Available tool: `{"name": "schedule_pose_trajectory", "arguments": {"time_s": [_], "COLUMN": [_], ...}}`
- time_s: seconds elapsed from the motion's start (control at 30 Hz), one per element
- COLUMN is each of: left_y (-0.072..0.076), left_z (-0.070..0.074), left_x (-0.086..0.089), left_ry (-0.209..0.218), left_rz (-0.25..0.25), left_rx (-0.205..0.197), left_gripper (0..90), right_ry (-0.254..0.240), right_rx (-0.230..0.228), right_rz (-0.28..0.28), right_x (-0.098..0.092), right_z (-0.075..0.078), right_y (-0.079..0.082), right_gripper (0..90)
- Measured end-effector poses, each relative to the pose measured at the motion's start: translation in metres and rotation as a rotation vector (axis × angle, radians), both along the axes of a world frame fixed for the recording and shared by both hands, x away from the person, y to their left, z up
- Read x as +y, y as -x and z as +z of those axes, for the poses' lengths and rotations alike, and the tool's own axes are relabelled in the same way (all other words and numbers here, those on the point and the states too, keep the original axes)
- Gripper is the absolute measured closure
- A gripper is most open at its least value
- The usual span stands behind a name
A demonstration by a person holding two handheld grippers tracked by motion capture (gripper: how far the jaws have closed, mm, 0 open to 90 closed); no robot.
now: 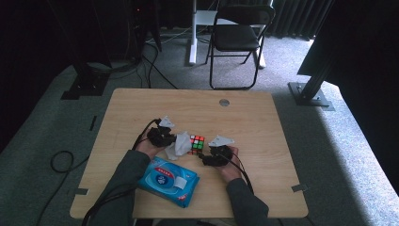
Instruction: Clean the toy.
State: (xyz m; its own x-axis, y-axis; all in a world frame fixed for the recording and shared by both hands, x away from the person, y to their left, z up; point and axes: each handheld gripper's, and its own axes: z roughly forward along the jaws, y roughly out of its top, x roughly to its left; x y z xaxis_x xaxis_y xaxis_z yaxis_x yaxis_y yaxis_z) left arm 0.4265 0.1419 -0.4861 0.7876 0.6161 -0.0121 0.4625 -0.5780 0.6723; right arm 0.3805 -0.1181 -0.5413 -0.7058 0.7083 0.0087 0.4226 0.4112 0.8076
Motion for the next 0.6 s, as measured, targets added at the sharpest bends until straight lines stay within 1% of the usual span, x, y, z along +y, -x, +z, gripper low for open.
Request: {"name": "schedule_pose_trajectory", "arguments": {"time_s": [0.13, 0.2, 0.3, 0.4, 0.47, 0.53, 0.6], "left_y": [-0.001, -0.002, -0.002, -0.002, -0.001, -0.001, -0.001], "left_z": [-0.001, -0.002, -0.002, -0.002, -0.001, 0.0, 0.0], "left_x": [0.001, 0.002, 0.002, -0.001, -0.002, -0.003, -0.006], "left_ry": [-0.035, -0.031, -0.038, -0.048, -0.05, -0.052, -0.054], "left_rz": [0.015, 0.028, 0.03, 0.02, 0.015, 0.004, -0.006], "left_rx": [-0.006, -0.004, -0.001, -0.007, -0.01, -0.015, -0.021], "left_gripper": [86.6, 86.6, 86.6, 86.6, 86.6, 86.6, 86.5], "right_ry": [-0.031, -0.05, -0.075, -0.095, -0.109, -0.138, -0.137], "right_rx": [-0.002, -0.013, -0.039, -0.057, -0.05, -0.04, -0.046], "right_rz": [-0.016, -0.015, -0.015, -0.022, -0.034, -0.044, -0.056], "right_x": [-0.006, -0.007, -0.006, -0.006, -0.005, -0.005, -0.003], "right_z": [0.004, 0.008, 0.014, 0.019, 0.021, 0.023, 0.026], "right_y": [0.0, 0.002, 0.006, 0.006, 0.004, 0.002, -0.001], "right_gripper": [41.8, 44.9, 48.2, 49.9, 50.1, 50.9, 52.1]}}
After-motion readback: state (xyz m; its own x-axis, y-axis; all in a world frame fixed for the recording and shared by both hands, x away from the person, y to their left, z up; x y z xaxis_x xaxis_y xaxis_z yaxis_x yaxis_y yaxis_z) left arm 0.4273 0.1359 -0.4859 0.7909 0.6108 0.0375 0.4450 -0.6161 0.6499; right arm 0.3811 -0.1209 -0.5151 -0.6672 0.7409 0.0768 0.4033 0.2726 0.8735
